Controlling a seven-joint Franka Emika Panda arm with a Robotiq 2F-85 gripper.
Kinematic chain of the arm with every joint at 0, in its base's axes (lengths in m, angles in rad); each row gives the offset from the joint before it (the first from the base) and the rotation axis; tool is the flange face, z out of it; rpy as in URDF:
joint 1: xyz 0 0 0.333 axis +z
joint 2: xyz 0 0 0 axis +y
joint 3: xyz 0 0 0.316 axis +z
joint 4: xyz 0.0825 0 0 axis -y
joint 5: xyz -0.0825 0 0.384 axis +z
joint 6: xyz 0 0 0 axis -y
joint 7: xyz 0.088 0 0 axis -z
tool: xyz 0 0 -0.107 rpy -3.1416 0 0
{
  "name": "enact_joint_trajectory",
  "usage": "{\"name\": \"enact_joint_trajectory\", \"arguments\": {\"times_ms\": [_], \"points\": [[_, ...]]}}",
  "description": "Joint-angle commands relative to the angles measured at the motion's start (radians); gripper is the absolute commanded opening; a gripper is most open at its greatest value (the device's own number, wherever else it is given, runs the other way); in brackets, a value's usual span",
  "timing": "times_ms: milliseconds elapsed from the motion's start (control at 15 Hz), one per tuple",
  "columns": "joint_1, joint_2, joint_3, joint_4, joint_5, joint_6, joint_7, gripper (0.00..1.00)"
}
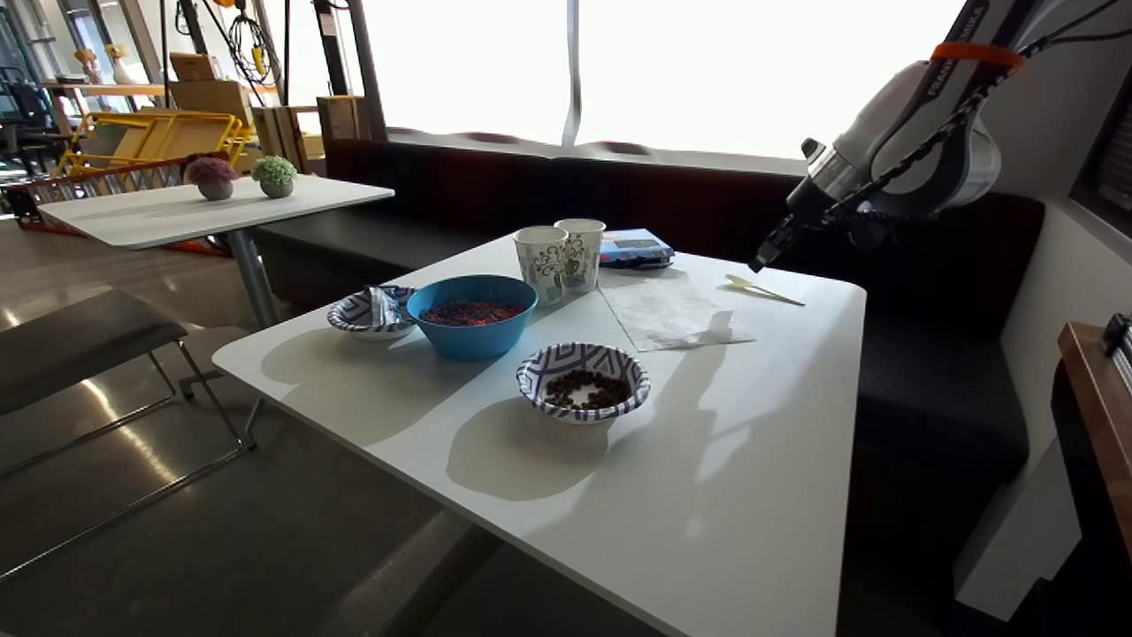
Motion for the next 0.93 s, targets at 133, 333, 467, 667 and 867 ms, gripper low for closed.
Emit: {"name": "enact_joint_trajectory", "arguments": {"times_ms": [133, 333, 467, 667, 867], "points": [[0.193, -0.265, -0.087, -0.095, 0.056, -0.184, 0.071, 0.0], [0.26, -0.333, -0.124, -0.09, 0.101, -0.383, 0.092, 0.0], [0.264, -0.348, -0.119, -0.08, 0.101, -0.48, 0.102, 0.0], [0.314, -0.313, -0.174, -0.078, 0.194, -0.407, 0.017, 0.28], [0.288, -0.234, -0.18, -0.098, 0.242, -0.265, -0.023, 0.49]]}}
